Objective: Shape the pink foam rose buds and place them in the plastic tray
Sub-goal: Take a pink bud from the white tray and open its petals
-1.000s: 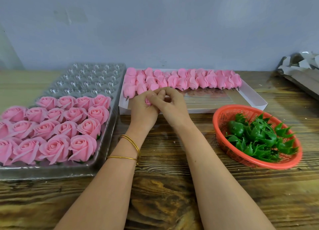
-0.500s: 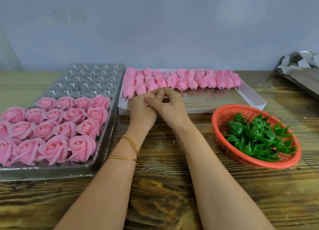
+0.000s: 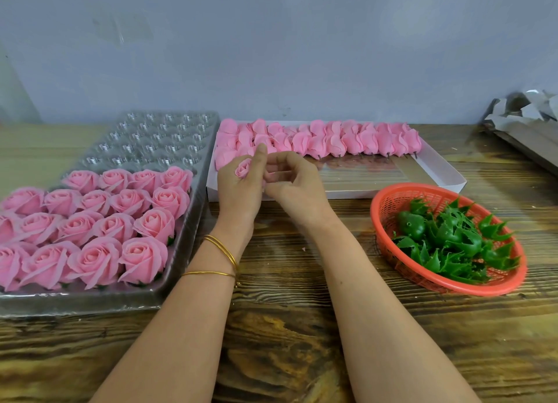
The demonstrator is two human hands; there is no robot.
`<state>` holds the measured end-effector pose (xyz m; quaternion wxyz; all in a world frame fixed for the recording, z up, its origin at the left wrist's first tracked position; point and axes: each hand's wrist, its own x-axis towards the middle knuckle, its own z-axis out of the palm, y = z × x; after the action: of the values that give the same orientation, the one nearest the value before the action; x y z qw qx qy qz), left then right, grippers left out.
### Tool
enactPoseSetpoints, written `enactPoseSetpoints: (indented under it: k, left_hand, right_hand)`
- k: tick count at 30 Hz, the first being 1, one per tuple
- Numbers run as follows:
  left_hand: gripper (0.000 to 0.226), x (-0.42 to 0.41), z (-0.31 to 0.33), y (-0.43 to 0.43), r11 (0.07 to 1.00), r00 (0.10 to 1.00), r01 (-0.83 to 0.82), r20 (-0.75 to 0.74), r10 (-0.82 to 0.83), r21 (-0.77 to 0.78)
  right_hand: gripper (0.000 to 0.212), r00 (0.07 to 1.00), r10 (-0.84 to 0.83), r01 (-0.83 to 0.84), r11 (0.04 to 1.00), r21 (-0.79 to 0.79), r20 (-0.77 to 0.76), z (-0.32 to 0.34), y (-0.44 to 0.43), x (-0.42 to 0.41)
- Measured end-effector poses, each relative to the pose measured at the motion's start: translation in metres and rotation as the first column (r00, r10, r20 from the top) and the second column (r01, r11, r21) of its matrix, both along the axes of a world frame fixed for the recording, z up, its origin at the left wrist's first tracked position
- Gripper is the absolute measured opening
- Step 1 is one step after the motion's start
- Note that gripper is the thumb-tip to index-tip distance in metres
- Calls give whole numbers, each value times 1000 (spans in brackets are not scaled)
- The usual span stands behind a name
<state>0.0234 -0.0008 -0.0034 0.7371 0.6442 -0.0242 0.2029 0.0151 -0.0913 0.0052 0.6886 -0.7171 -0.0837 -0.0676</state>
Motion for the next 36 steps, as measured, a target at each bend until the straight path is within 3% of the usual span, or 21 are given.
enactPoseSetpoints:
  k: [8, 17, 29, 36]
  left_hand:
    - [39, 0, 2, -1, 988, 997, 62, -40, -68, -144]
    - [42, 1, 0, 1, 986, 994, 95, -42, -101, -138]
    - [45, 4, 1, 4, 987, 992, 116, -44, -122, -113]
    - [54, 6, 0, 1, 986, 989, 53, -129, -74, -157]
  right_hand:
    - [48, 995, 100, -101, 994, -47, -22, -4, 2, 0]
    - [27, 996, 81, -78, 993, -92, 33, -5, 1, 0]
    - [11, 980, 200, -201, 976, -80, -13, -6, -1, 0]
    - [36, 985, 170, -172, 983, -69, -33, -4, -1, -2]
